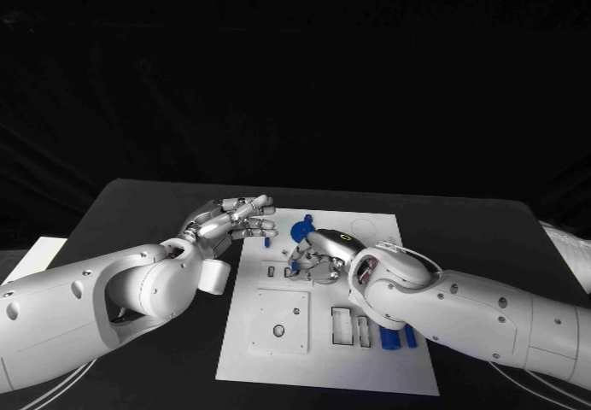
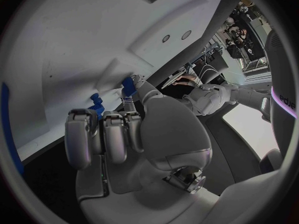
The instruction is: Assemble the parts on the task board
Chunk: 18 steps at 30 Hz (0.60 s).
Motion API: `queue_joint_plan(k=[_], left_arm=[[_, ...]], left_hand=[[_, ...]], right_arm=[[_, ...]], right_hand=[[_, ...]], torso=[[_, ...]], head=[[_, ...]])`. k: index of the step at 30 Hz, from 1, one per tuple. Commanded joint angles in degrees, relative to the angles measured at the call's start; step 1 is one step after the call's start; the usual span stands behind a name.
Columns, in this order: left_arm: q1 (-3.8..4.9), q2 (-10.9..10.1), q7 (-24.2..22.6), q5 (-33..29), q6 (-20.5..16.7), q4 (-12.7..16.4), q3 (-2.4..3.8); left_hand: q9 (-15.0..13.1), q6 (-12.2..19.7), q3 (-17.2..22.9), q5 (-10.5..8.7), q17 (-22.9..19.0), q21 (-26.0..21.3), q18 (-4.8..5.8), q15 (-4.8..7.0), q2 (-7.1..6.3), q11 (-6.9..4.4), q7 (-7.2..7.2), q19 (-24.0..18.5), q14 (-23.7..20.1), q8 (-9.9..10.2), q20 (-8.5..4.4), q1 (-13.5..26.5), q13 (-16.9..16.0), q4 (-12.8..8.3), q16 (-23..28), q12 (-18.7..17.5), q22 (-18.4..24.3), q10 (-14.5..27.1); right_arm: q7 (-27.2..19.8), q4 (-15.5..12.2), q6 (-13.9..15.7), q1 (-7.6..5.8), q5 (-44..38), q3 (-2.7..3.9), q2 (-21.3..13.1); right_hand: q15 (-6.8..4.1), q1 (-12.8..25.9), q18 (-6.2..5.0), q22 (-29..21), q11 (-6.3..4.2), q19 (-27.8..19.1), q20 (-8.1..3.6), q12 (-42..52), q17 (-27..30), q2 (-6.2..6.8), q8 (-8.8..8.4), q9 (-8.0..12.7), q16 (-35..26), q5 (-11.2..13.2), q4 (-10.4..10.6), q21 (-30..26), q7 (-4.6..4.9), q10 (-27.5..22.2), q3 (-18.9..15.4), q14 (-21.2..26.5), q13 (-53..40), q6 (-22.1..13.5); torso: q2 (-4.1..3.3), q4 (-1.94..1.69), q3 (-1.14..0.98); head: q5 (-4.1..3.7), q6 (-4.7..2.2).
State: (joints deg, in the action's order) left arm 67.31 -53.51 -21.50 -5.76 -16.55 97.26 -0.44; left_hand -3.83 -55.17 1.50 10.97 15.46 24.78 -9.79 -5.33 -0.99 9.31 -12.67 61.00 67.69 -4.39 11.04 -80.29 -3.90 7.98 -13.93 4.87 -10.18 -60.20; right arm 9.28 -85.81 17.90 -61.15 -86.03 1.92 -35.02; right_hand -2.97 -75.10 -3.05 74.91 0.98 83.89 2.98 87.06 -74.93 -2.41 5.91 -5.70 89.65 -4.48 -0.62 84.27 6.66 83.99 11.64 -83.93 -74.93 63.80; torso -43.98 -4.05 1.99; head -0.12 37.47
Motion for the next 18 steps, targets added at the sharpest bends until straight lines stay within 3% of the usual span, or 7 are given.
queue_joint_plan(k=[1, 8, 18], left_arm=[[0.02, 0.1, 0.06, -0.21, 1.51, 0.21, 0.03], [0.02, 0.05, 0.12, -0.21, 1.59, 0.26, 0.03], [0.02, -0.09, 0.14, -0.21, 1.66, 0.28, 0.03]], left_hand=[[-0.01, 0.07, 0.01, -0.31, 0.05, 0.34, -0.59, -0.03, 0.12, 0.03, -0.38, -0.21, -0.29, 0.39, -0.02, -0.51, -0.01, -0.21, 0.32, -0.29, 0.06, 0.26], [-0.01, 0.09, 0.01, -0.32, 0.07, 0.35, -0.58, -0.04, 0.13, 0.05, -0.39, -0.22, -0.32, 0.41, -0.02, -0.5, -0.01, -0.23, 0.34, -0.31, 0.07, 0.29], [-0.01, 0.09, 0.01, -0.32, 0.07, 0.35, -0.58, -0.04, 0.13, 0.05, -0.39, -0.22, -0.32, 0.41, -0.02, -0.5, -0.01, -0.23, 0.34, -0.31, 0.07, 0.29]], right_arm=[[1.57, 0.28, -2.91, 0.25, -1.93, -0.24, 0.09], [1.97, 0.24, -3.03, 0.33, -3.77, -0.29, 0.19], [2.09, -0.19, -2.34, 0.54, -6.76, -0.31, -0.17]], right_hand=[[-0.5, -0.37, 0.41, 2.13, -0.56, 1.5, -0.49, -0.4, -15.07, -0.16, 0.37, 0.05, 0.35, -0.18, 0.0, -0.24, -1.65, 4.54, 0.01, -6.07, -13.25, 2.42], [-0.46, -0.15, 0.36, 1.84, -0.47, 1.39, -0.49, -1.12, -15.07, 0.47, 0.18, 0.14, 0.35, -0.4, -0.2, -0.4, -1.51, 4.22, -0.09, -6.07, -12.87, 2.21], [0.07, 0.49, 0.33, 1.6, 0.25, 1.29, -0.13, -2.26, -15.07, 1.71, -1.1, 0.72, 0.35, -0.61, -0.49, -0.58, -0.61, 3.66, -0.12, -6.07, -12.27, 0.49]], torso=[[0.02, 0.09, -0.01], [0.02, 0.09, 0.0], [0.05, 0.1, 0.02]], head=[[0.12, 0.13], [0.08, 0.3], [0.0, 0.47]])
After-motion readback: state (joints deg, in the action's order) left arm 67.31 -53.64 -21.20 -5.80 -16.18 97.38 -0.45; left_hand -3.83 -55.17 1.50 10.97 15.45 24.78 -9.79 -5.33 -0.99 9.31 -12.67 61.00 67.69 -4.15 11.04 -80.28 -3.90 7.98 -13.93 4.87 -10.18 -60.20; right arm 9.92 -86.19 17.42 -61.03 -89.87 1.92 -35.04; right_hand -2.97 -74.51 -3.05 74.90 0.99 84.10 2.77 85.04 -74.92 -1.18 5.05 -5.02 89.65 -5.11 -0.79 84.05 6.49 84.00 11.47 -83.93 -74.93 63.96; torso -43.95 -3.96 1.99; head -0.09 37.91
